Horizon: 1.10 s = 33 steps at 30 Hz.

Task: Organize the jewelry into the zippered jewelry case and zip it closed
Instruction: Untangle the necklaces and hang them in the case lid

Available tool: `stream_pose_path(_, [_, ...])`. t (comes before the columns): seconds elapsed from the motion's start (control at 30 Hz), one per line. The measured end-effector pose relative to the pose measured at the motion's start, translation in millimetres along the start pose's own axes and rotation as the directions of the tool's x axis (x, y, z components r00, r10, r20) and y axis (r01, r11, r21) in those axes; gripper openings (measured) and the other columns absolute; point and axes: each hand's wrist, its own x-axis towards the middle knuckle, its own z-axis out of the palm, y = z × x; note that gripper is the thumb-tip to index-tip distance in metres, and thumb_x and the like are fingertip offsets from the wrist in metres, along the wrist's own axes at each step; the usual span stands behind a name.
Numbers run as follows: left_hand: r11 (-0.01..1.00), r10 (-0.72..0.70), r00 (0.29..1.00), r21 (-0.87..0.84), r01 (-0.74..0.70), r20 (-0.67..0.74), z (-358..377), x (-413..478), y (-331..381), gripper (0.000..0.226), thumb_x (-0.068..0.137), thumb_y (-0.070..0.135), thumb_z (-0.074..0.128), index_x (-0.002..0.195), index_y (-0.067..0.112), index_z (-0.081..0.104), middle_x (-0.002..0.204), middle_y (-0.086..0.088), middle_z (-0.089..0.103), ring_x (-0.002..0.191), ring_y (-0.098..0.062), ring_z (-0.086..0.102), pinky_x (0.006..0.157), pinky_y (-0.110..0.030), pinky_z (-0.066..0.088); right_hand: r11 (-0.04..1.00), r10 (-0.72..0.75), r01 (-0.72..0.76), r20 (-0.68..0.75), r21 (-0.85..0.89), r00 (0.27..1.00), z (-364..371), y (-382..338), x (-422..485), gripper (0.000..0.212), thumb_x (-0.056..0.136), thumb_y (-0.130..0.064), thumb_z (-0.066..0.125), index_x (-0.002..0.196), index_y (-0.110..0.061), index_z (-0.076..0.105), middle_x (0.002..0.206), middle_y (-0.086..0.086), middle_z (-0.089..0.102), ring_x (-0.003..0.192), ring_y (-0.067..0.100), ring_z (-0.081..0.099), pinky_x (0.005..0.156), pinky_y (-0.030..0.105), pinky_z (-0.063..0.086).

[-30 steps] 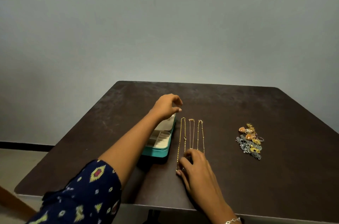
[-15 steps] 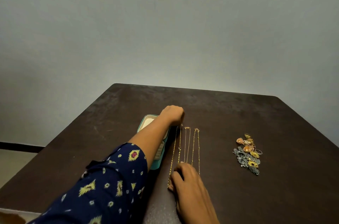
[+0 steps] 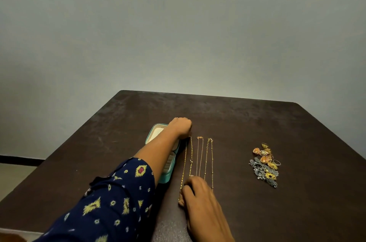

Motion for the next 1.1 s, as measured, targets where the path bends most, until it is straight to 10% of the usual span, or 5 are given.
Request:
stream_pose_path(0.33, [0.958, -0.011, 0.992, -0.285, -0.025, -0.127, -22, -11, -2, 0.011, 0.086, 0.011, 0.05, 0.085, 0.004, 0.058, 0.092, -0.018, 0.063, 0.083, -0.031, 0.058, 0.07, -0.035, 0.043, 0.993, -0.112, 0.111, -0.034, -0.032, 0.993, -5, 11, 3, 0.022, 0.075, -0.03, 0.062, 0.083, -0.024, 0.042, 0.096, -0.012, 0.047, 0.084, 0.006, 0.048, 0.065, 0.015, 0.041])
stream_pose_path(0.63, [0.703, -0.119, 0.971, -0.708, -0.065, -0.208, -45, -49, -3, 0.02, 0.083, -0.005, 0.048, 0.069, 0.009, 0.046, 0.068, -0.007, 0.063, 0.062, -0.013, 0.062, 0.067, -0.029, 0.051, 0.942, -0.333, 0.334, -0.103, -0.009, 0.937, -16, 3, -1, 0.006, 0.082, -0.026, 0.047, 0.087, -0.023, 0.044, 0.085, -0.008, 0.06, 0.09, 0.007, 0.049, 0.082, 0.016, 0.037])
stream_pose_path(0.83, [0.51, -0.167, 0.961, -0.853, -0.109, -0.223, -60, -71, -8, 0.026, 0.085, -0.009, 0.052, 0.067, 0.01, 0.048, 0.062, -0.008, 0.059, 0.049, -0.005, 0.058, 0.061, -0.026, 0.049, 0.918, -0.105, 0.125, -0.073, 0.376, 0.992, -32, -6, -6, 0.015, 0.093, -0.04, 0.035, 0.081, -0.032, 0.04, 0.075, -0.018, 0.041, 0.07, -0.003, 0.034, 0.065, 0.01, 0.028])
stream_pose_path(0.97, [0.489, -0.173, 0.96, -0.865, -0.112, -0.222, -71, -89, -4, 0.022, 0.088, -0.002, 0.054, 0.073, 0.013, 0.053, 0.064, -0.004, 0.057, 0.053, -0.01, 0.053, 0.049, -0.018, 0.044, 0.603, 0.145, -0.09, 0.002, 0.792, 0.989, -54, -17, -6, 0.011, 0.088, -0.024, 0.043, 0.077, -0.023, 0.046, 0.061, -0.006, 0.055, 0.062, 0.003, 0.051, 0.066, 0.018, 0.043])
stream_pose_path(1.1, [0.314, -0.197, 0.967, -0.944, -0.097, -0.164, -80, -115, 3, 0.019, 0.091, -0.002, 0.049, 0.078, 0.01, 0.055, 0.068, -0.007, 0.055, 0.057, -0.016, 0.055, 0.043, -0.013, 0.045, 0.043, 0.417, -0.219, 0.181, 0.975, 0.89, -72, -24, -1, 0.014, 0.088, -0.011, 0.053, 0.077, -0.005, 0.046, 0.047, 0.002, 0.051, 0.053, 0.016, 0.056, 0.058, 0.023, 0.049])
